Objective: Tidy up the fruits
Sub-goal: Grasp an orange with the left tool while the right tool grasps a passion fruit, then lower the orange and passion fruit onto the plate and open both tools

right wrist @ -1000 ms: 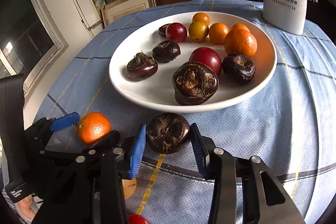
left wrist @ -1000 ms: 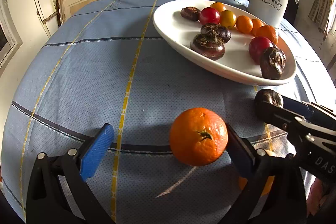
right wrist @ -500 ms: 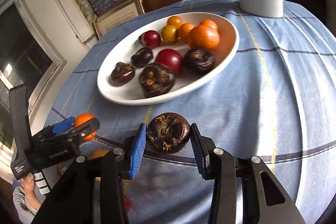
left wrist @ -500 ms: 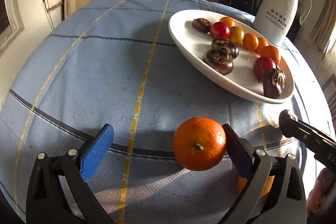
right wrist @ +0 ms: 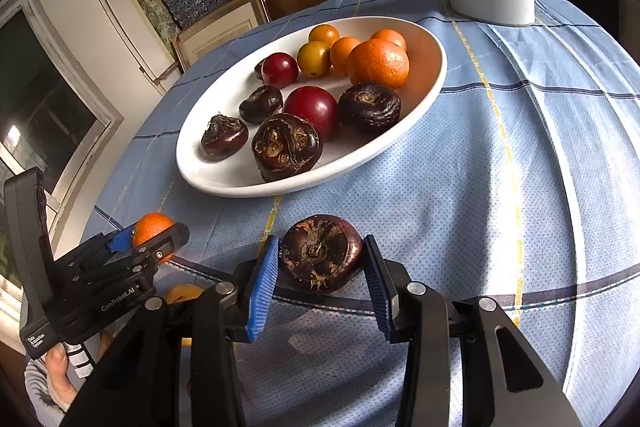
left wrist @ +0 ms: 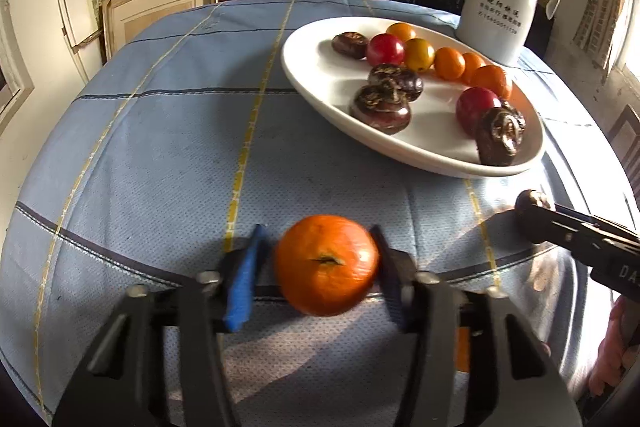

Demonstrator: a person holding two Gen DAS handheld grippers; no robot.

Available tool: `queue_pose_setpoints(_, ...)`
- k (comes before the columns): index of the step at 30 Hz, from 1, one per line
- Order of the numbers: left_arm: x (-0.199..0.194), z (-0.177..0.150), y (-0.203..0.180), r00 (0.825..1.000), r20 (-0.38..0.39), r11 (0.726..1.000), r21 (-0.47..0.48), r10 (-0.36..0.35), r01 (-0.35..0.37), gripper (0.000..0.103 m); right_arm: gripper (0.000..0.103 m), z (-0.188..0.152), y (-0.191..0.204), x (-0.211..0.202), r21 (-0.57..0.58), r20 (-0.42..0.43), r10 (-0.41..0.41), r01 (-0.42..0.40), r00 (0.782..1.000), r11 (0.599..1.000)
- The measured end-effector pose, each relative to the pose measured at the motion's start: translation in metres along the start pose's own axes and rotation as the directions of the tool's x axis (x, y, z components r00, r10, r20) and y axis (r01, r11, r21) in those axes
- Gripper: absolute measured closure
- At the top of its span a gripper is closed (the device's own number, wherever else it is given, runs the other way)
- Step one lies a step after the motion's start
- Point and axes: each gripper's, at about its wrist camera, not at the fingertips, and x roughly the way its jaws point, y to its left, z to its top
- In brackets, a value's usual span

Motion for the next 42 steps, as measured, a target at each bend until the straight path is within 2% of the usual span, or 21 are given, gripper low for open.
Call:
queue_pose_setpoints(5,-0.001,0.001,0.003,1.000,0.001,1.000,-0.020,-0.020,0.020,0.059,0.060,0.000,0.000,0.000,0.003,0.000,0.003,-0.003,1.000,1.000)
queue_pose_setpoints(11,-0.009,0.002,0.011,0.999,0.027,0.998,-0.056,-0.034,0.036,0.059,0.060,0.000,-0.005,-0.008,0.031,0.018,0.043,-0.043,0.999,0.999)
queue_pose_setpoints(15,-0.024,0.006,0.009,0.995,0.081,0.997,-0.053,-0.052,0.056,0.059,0.060,0.000,-0.008,-0.024,0.034,0.062,0.068,-0.070,0.996,0.997)
queue_pose_setpoints(19,-0.030,0.021,-0.003,0.992,0.101,0.997,-0.026,-0.071,0.074,0.059,0.060,0.007,-0.015,-0.040,0.064,0.124,0.089,-0.098,0.988,0.993)
queue_pose_setpoints(21,-0.030,0.035,-0.011,0.991,0.109,0.997,-0.009,-0.072,0.073,0.059,0.060,0.022,-0.015,-0.046,0.066,0.158,0.096,-0.107,0.983,0.992)
queue_pose_setpoints(24,-0.023,0.062,-0.025,0.990,0.110,0.996,0.011,-0.092,0.091,0.059,0.060,0.048,-0.010,-0.044,0.043,0.176,0.067,-0.076,0.982,0.996)
queue_pose_setpoints(28,-0.004,0.085,-0.047,0.987,0.111,0.993,0.041,-0.119,0.115,0.059,0.060,0.082,-0.007,-0.021,0.052,0.175,0.057,-0.067,0.983,0.996)
queue_pose_setpoints(31,0.013,0.088,-0.052,0.988,0.090,0.991,0.044,-0.127,0.123,0.058,0.058,0.098,-0.005,0.004,0.062,0.178,0.075,-0.087,0.981,0.994)
queue_pose_setpoints(33,0.016,0.086,-0.050,0.988,0.096,0.992,0.048,-0.119,0.115,0.044,0.048,0.100,-0.007,0.013,0.065,0.169,0.088,-0.100,0.982,0.993)
queue_pose_setpoints(34,0.015,0.086,-0.047,0.988,0.110,0.994,0.045,-0.107,0.102,0.035,0.047,0.099,-0.009,0.015,0.061,0.166,0.085,-0.096,0.983,0.994)
queue_pose_setpoints(35,0.012,0.086,-0.044,0.988,0.122,0.995,0.039,-0.100,0.096,0.031,0.047,0.099,-0.009,0.014,0.063,0.167,0.080,-0.091,0.983,0.994)
queue_pose_setpoints(39,-0.001,0.083,-0.035,0.983,0.151,0.995,0.018,-0.104,0.102,0.023,0.046,0.087,-0.014,0.000,0.076,0.183,0.084,-0.099,0.980,0.992)
queue_pose_setpoints(42,-0.009,0.071,-0.025,0.985,0.161,0.998,0.007,-0.067,0.067,0.020,0.039,0.072,-0.017,-0.013,0.077,0.204,0.072,-0.089,0.976,0.993)
